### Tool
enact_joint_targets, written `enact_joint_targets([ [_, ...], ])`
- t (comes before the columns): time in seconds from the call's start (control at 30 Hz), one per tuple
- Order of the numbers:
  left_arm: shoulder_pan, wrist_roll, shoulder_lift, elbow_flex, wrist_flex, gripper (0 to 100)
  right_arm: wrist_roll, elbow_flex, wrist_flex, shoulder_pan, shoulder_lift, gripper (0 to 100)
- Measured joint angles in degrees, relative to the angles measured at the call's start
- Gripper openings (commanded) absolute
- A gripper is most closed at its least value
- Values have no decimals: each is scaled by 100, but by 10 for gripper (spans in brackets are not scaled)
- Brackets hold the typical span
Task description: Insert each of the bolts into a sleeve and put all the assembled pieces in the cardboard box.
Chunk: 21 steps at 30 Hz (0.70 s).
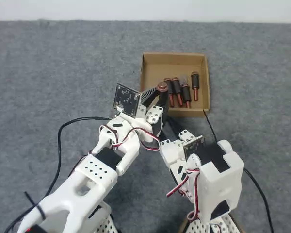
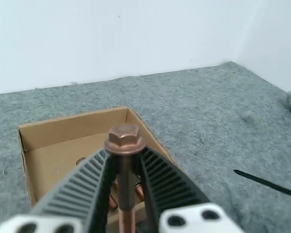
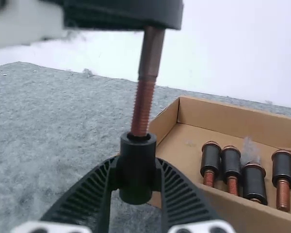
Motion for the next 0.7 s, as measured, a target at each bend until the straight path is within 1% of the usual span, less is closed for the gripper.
enact_joint_targets([
  [0.43,167,-35,0,325,-9,11,9,0,0,88,-26,6],
  [0.57,167,-35,0,422,-9,11,290,26,0,97,-35,6],
  [0.7,176,-35,0,440,79,11,396,26,0,105,-35,6],
])
